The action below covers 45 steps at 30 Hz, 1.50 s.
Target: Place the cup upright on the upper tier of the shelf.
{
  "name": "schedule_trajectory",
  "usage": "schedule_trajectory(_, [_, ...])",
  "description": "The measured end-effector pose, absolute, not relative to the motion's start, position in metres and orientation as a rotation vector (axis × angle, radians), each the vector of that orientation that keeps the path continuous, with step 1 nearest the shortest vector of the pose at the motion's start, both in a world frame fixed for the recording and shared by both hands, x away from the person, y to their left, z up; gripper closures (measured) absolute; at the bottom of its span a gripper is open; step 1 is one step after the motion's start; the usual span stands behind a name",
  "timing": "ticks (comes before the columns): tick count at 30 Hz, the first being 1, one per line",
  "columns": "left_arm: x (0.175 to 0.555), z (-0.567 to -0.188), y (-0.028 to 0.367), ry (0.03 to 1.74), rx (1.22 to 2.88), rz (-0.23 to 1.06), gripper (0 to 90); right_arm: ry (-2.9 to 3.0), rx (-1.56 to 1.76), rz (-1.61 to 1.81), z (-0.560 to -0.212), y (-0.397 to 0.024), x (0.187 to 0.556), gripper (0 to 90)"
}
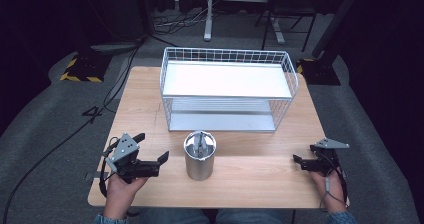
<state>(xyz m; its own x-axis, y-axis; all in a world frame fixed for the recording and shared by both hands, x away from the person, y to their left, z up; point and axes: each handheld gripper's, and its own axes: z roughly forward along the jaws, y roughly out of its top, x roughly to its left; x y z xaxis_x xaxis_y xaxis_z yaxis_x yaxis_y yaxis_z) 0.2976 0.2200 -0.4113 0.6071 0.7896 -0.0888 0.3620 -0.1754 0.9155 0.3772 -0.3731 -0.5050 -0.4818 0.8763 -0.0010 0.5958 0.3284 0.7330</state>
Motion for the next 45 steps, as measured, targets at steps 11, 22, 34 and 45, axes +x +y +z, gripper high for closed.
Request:
schedule_trajectory(11, [0.299,-0.402,0.199,0.855,1.781,0.479,0.2,2.201,1.301,0.959,-0.505,-0.373,0.377,12.5])
schedule_trajectory(22, [0.303,-0.4,0.172,0.773,1.779,0.423,0.0,2.19,1.308,0.956,-0.505,-0.372,0.378,12.4])
schedule_trajectory(34, [0.307,-0.404,0.15,0.703,1.793,0.361,0.0,2.19,1.308,0.956,-0.505,-0.372,0.378,12.5])
schedule_trajectory(45, [0.309,-0.412,0.142,0.684,1.786,0.334,0.0,2.19,1.307,0.955,-0.505,-0.372,0.378,12.5])
